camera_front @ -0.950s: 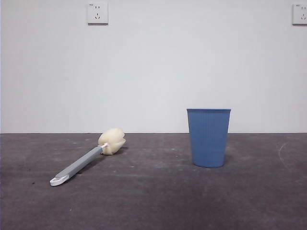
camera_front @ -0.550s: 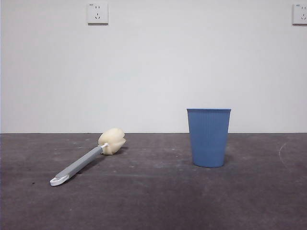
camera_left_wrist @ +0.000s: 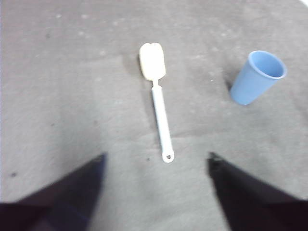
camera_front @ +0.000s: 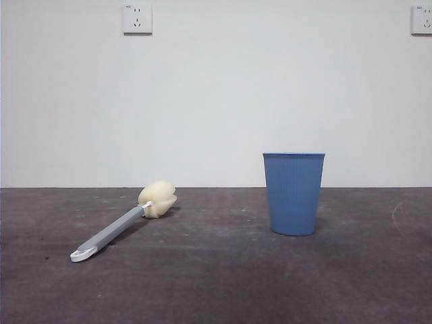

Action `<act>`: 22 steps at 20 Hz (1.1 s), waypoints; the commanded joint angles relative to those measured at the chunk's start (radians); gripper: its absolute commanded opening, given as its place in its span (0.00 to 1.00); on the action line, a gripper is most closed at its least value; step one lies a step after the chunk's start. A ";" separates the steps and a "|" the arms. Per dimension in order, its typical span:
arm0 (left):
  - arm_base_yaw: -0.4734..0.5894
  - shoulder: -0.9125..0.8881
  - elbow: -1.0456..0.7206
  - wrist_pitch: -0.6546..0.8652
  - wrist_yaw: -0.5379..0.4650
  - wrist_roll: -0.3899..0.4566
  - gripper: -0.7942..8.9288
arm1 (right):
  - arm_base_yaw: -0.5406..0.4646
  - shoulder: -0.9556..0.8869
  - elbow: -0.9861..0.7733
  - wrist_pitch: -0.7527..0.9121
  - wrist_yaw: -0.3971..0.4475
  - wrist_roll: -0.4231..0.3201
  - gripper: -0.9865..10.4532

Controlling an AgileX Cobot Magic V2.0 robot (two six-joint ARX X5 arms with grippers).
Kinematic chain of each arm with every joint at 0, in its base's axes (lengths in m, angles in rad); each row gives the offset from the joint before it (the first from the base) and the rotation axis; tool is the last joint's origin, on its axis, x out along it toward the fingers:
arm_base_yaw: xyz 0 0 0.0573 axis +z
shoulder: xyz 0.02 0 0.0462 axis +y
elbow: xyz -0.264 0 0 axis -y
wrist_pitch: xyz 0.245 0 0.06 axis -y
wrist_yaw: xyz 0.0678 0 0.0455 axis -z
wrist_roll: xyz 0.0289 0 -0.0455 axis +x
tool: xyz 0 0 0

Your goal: Pick up the cup brush,pick up the cup,insert the brush into the cup,clean the cup,put the cup brush back,put the cup back to the fixed position on the table

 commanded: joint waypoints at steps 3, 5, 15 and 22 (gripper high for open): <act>-0.005 0.060 0.001 0.061 0.101 0.009 0.70 | 0.002 0.008 0.003 0.003 -0.002 -0.004 0.59; -0.026 0.113 0.002 0.090 0.117 0.001 0.70 | 0.002 0.011 0.003 0.002 -0.002 -0.003 0.59; -0.406 0.497 0.003 0.345 -0.151 -0.053 0.70 | 0.002 0.011 0.003 0.008 -0.002 0.048 0.58; -0.518 0.820 0.003 0.491 -0.385 -0.142 0.70 | 0.002 0.011 0.003 0.002 -0.002 0.050 0.58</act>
